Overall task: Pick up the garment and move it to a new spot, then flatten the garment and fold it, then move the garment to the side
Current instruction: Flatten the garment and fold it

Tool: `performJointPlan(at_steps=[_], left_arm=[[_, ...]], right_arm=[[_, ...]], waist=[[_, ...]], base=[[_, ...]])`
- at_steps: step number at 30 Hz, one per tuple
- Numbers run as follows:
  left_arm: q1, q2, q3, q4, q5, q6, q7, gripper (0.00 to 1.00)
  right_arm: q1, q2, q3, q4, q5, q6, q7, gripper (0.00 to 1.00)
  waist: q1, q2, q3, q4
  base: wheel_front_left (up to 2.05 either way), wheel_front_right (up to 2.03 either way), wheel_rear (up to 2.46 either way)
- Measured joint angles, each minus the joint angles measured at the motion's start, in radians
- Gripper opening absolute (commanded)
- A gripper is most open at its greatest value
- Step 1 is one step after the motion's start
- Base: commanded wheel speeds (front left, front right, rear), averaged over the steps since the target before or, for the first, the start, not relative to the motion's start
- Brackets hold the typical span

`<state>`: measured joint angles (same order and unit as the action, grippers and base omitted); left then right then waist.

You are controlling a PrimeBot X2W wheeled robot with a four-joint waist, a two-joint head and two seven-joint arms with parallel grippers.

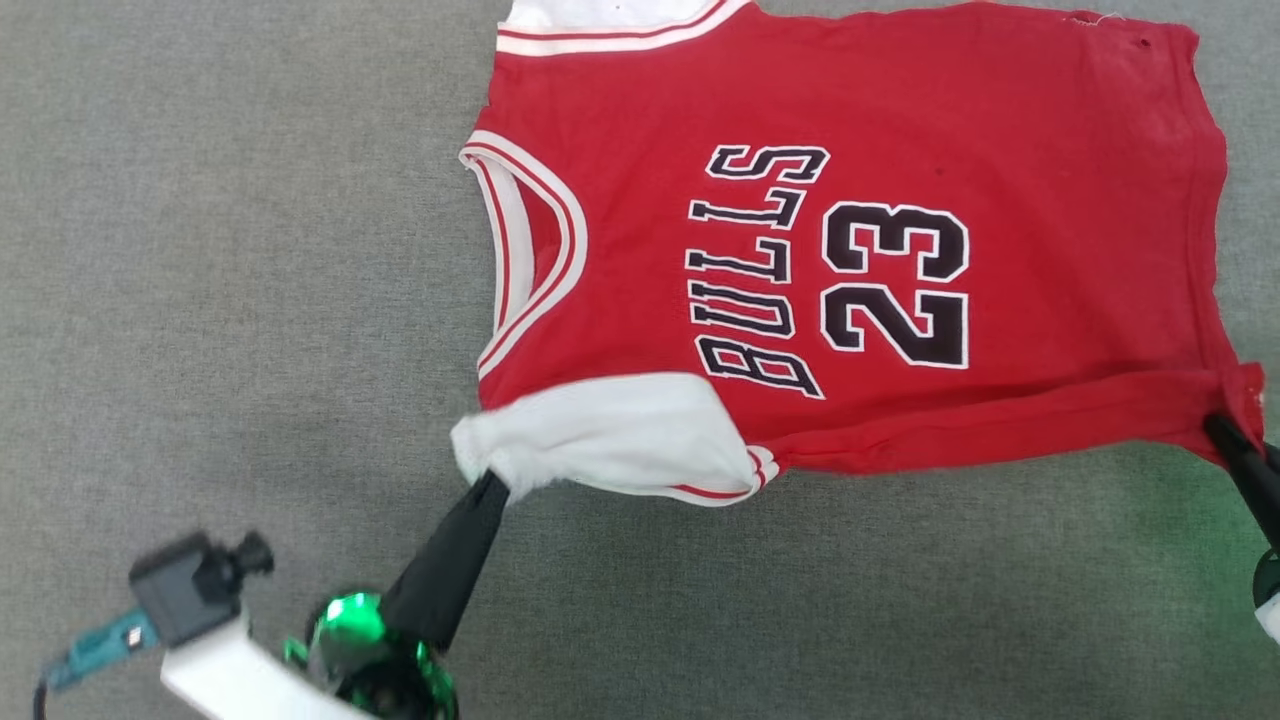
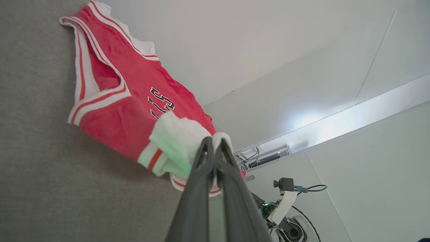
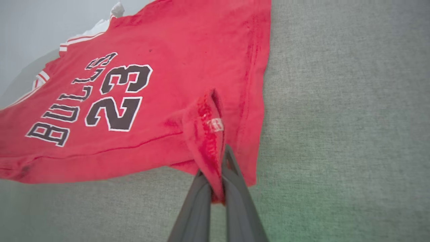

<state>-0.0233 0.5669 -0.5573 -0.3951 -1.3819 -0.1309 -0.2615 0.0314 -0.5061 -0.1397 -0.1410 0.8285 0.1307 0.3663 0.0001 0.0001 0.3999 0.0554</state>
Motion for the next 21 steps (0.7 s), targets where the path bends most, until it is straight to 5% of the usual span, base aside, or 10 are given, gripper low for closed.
performJointPlan(at_steps=[10,21], left_arm=[[-0.348,0.041,-0.041,0.134,-0.101,0.000,0.016,0.00],[-0.606,0.003,-0.062,0.394,-0.174,0.000,0.097,0.00]], right_arm=[[-0.181,0.082,-0.053,0.007,-0.058,0.000,0.092,0.00],[-0.349,0.098,-0.021,0.127,-0.071,0.000,0.050,0.00]], waist=[[0.0000,0.0000,0.044,-0.014],[0.0000,0.0000,0.140,-0.035]], base=[[0.00,0.00,0.00],[0.00,0.00,0.00]])
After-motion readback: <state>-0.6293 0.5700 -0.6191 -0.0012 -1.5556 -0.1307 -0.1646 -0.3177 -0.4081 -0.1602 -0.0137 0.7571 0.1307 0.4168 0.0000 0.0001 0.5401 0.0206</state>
